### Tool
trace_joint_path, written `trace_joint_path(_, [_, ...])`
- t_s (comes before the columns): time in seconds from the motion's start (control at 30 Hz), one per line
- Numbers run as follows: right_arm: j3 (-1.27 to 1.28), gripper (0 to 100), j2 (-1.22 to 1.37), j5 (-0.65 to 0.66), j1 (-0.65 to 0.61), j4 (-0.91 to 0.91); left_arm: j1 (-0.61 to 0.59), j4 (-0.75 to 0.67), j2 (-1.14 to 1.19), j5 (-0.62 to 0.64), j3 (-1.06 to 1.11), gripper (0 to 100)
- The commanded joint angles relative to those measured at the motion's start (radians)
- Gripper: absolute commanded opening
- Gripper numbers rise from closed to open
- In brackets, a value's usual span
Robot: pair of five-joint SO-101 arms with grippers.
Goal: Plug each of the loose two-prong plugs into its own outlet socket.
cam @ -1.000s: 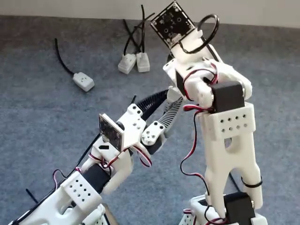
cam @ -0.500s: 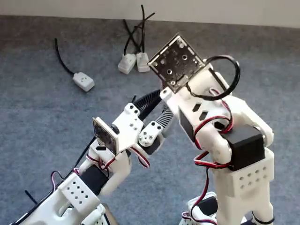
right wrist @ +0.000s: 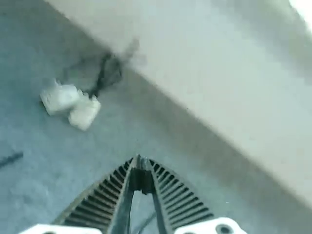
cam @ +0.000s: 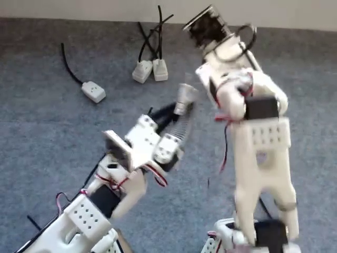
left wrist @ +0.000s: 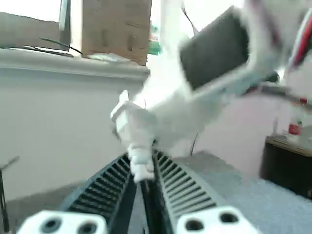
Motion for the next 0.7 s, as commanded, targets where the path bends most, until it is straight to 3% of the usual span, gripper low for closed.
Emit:
trace_joint_path(0.0, [-0.068, 0.8, 0.047, 0.014, 0.044, -0.019, -0.044, -0.011, -0.025, 0.006, -0.021, 1])
trace_joint_path(0.37, [-0.065, 0.8, -0.068, 0.009, 0.059, -0.015, -0.045, 0.009, -0.013, 0.006, -0.004, 1])
trace_joint_path(0.47, [-0.065, 0.8, -0.110, 0.009, 0.059, 0.018, -0.047, 0.110, -0.013, 0.006, 0.016, 1])
trace_joint_path(0.67, [-0.065, 0.8, -0.174, 0.009, 0.059, 0.047, -0.127, 0.460, -0.013, 0.006, -0.015, 1])
